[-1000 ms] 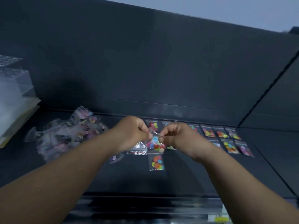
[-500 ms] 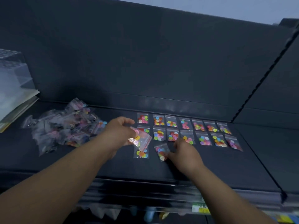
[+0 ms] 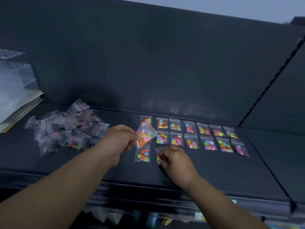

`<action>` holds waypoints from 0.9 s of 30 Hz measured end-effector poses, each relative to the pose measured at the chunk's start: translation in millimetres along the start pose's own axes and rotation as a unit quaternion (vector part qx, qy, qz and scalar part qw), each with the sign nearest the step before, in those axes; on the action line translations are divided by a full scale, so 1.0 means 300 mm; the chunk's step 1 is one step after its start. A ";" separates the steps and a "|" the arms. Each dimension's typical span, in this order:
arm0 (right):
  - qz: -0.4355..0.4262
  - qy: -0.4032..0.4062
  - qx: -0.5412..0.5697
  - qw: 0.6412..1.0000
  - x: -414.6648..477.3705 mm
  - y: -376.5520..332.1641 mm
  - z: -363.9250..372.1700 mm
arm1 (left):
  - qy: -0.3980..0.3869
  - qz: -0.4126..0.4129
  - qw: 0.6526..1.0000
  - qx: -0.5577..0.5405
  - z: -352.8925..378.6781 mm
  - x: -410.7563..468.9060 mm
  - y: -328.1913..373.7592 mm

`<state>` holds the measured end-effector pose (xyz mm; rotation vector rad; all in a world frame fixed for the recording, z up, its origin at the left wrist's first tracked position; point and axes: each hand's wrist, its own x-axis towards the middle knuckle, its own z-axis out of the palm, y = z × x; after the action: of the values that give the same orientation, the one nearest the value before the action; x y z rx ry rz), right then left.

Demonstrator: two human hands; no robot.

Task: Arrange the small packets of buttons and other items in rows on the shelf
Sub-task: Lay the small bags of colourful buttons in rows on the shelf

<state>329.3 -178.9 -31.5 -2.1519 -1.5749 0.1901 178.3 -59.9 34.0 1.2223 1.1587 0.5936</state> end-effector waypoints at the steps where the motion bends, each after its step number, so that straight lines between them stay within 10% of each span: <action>1: 0.002 -0.006 0.003 1.000 0.004 -0.003 0.003 | -0.003 -0.004 1.000 0.000 0.002 -0.001 -0.001; 7: 0.092 0.041 0.171 0.980 0.018 -0.038 -0.035 | -0.023 -0.032 0.999 -0.014 0.029 0.000 -0.004; 13: 0.186 -0.019 0.561 0.807 0.045 -0.107 -0.119 | -0.084 -0.035 0.995 -0.045 0.118 -0.025 0.004; 18: 0.236 0.036 0.485 0.841 0.034 -0.028 -0.178 | -0.118 0.102 0.977 0.145 0.159 -0.041 -0.024; 27: 0.280 -0.020 0.230 0.932 -0.012 0.128 -0.138 | -0.156 0.332 0.744 0.558 0.189 -0.031 -0.155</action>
<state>376.7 -203.2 -12.5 -2.1473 -0.7794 0.7126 216.8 -104.9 -10.5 2.7260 0.7012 0.1027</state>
